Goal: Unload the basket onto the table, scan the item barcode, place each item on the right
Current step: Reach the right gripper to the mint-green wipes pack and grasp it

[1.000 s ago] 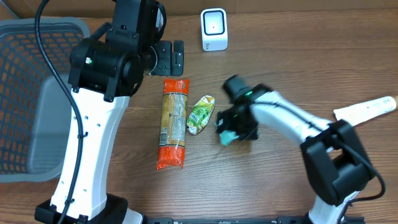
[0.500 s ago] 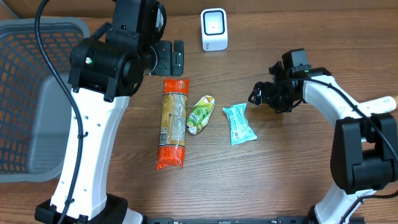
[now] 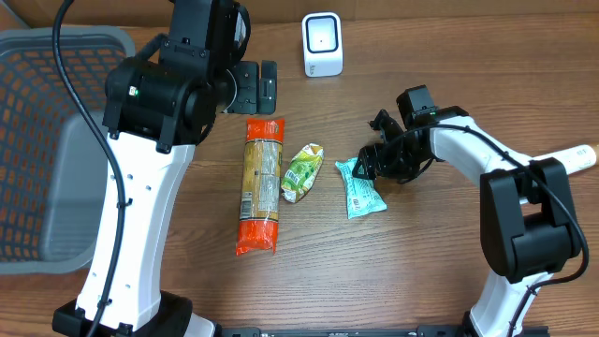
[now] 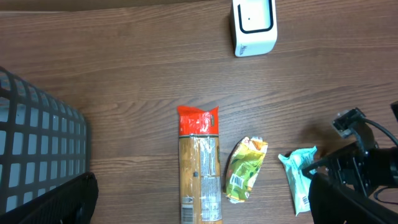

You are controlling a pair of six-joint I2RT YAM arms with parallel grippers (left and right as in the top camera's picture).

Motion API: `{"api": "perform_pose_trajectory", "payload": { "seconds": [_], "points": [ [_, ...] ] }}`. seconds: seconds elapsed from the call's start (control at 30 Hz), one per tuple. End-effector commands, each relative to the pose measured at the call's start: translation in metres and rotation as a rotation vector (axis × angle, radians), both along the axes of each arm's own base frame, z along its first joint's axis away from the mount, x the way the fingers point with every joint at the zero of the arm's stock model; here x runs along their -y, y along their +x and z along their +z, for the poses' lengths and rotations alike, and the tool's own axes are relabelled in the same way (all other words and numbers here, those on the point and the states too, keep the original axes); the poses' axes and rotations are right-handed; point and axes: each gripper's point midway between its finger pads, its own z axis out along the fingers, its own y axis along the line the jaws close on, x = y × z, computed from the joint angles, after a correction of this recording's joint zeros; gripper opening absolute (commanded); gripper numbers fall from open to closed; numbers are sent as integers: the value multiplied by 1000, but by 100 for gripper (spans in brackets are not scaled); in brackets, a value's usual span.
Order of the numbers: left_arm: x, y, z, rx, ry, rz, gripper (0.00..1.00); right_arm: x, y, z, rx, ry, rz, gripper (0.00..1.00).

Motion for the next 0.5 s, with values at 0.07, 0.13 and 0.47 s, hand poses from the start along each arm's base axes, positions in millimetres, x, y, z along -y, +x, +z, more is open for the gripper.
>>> {"api": "perform_pose_trajectory", "payload": {
  "seconds": [0.07,0.13,0.47],
  "points": [
    [-3,2,0,3,19,-4,100,-11,-17,-28,-63,-12,52,71],
    [-3,2,0,3,19,-4,100,-10,-21,-37,-75,-15,53,69],
    [-3,2,0,3,19,-4,99,-2,-40,-64,-85,-24,41,11]
  ]
}}
